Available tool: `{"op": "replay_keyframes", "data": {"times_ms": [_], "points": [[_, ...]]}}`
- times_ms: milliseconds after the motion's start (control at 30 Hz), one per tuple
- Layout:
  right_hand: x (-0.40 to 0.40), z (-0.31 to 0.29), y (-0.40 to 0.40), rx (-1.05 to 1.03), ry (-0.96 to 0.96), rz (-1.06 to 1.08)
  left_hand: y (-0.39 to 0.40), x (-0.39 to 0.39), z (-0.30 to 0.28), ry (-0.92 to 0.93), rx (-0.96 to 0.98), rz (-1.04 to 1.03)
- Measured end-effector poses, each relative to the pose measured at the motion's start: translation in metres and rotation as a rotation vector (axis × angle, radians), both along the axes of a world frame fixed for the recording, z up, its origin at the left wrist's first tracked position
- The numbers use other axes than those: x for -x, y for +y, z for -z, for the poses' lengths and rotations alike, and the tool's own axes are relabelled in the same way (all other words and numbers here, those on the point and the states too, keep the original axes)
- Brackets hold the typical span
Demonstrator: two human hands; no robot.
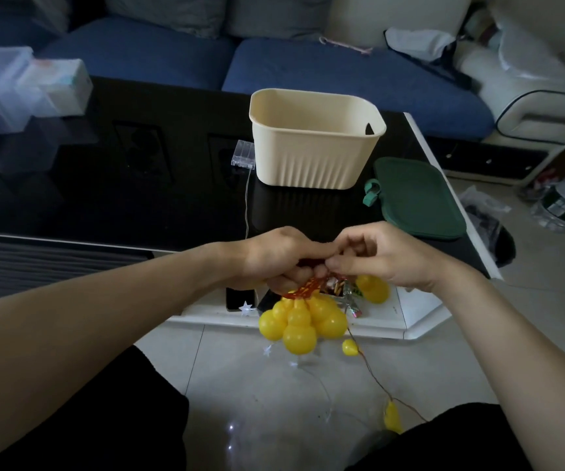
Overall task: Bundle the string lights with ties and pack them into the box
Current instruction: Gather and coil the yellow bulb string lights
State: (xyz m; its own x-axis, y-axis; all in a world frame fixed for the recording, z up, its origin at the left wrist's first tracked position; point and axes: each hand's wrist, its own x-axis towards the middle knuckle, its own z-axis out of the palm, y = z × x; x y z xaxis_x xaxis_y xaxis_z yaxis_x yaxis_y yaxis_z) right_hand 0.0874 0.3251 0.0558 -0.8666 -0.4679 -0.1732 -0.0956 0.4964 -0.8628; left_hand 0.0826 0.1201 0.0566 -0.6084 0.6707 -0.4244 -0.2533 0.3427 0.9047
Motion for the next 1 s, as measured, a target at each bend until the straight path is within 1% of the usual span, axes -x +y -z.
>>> {"op": "replay_keyframes", "data": {"times_ms": [167,333,467,533,633,733,867,1000], "points": [[0.002,0.0,0.01,0.026,-0.017,0.053,-0.004,0.006,0.003,-0.054,-0.019,-0.108],[-0.001,0.007,-0.005,0.084,0.038,0.077,-0.002,0.008,0.006,-0.094,-0.045,-0.094],[0.001,0.009,-0.01,0.043,0.088,0.098,-0.004,0.008,0.005,-0.098,-0.025,-0.104],[0.001,0.008,-0.008,0.056,0.073,0.097,-0.005,0.007,0.004,-0.087,-0.023,-0.124],[0.0,0.008,-0.008,0.127,0.031,0.084,-0.004,0.008,0.004,-0.115,-0.065,-0.16],[0.001,0.013,-0.011,0.167,0.077,0.097,-0.004,0.01,0.004,-0.192,-0.129,-0.185],[0.004,0.013,-0.009,0.2,0.102,0.14,-0.01,0.013,0.001,-0.292,-0.247,-0.145],[0.004,0.012,-0.006,0.215,0.094,0.133,-0.013,0.012,-0.001,-0.301,-0.277,-0.056]]}}
